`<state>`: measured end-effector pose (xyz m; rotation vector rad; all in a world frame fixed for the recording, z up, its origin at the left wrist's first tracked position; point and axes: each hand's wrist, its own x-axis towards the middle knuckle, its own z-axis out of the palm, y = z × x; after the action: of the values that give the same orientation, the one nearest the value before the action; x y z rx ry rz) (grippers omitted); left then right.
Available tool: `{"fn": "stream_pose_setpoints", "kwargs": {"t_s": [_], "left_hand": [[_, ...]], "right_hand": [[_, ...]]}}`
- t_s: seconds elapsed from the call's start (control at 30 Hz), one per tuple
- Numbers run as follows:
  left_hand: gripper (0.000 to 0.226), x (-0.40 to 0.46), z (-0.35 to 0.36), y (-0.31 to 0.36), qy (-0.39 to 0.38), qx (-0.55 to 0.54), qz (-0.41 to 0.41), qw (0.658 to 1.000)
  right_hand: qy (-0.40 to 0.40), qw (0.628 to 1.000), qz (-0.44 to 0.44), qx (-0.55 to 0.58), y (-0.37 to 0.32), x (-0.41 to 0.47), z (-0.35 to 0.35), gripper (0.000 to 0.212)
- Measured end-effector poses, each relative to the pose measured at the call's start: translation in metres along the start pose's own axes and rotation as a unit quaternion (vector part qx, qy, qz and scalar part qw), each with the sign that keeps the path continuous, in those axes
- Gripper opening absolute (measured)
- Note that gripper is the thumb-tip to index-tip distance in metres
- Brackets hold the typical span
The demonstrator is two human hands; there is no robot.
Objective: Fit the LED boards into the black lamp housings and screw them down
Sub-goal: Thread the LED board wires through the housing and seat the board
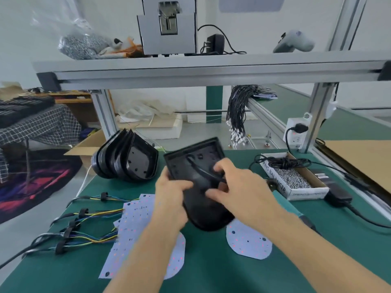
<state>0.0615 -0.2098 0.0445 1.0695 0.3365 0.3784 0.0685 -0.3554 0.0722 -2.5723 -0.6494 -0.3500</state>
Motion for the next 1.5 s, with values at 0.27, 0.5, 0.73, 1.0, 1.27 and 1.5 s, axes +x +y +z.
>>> {"fn": "stream_pose_setpoints", "kwargs": {"t_s": [0.27, 0.5, 0.73, 1.0, 1.27, 1.5], "left_hand": [[0.059, -0.019, 0.009, -0.017, -0.085, 0.086, 0.076, 0.99], [0.04, 0.016, -0.017, 0.004, 0.075, -0.033, -0.02, 0.996], [0.039, 0.018, -0.017, -0.008, 0.097, -0.045, -0.05, 0.993], [0.052, 0.011, -0.005, -0.014, 0.074, 0.029, 0.01, 0.997], [0.074, -0.011, 0.027, -0.034, -0.07, 0.102, 0.104, 0.987], [0.059, -0.011, 0.034, -0.028, -0.079, 0.099, 0.121, 0.985]], "right_hand": [[0.116, 0.993, -0.017, -0.028, -0.005, 0.022, 0.013, 0.022], [0.129, 0.989, -0.071, 0.003, 0.034, -0.009, 0.021, 0.076], [-0.106, 0.937, 0.137, 0.305, 0.075, -0.049, 0.063, 0.065], [0.065, 0.897, 0.074, 0.431, 0.059, -0.023, 0.043, 0.025], [0.158, 0.953, 0.043, 0.255, 0.014, 0.023, 0.023, 0.017], [0.117, 0.976, 0.042, 0.18, 0.023, 0.041, 0.015, 0.014]]}}
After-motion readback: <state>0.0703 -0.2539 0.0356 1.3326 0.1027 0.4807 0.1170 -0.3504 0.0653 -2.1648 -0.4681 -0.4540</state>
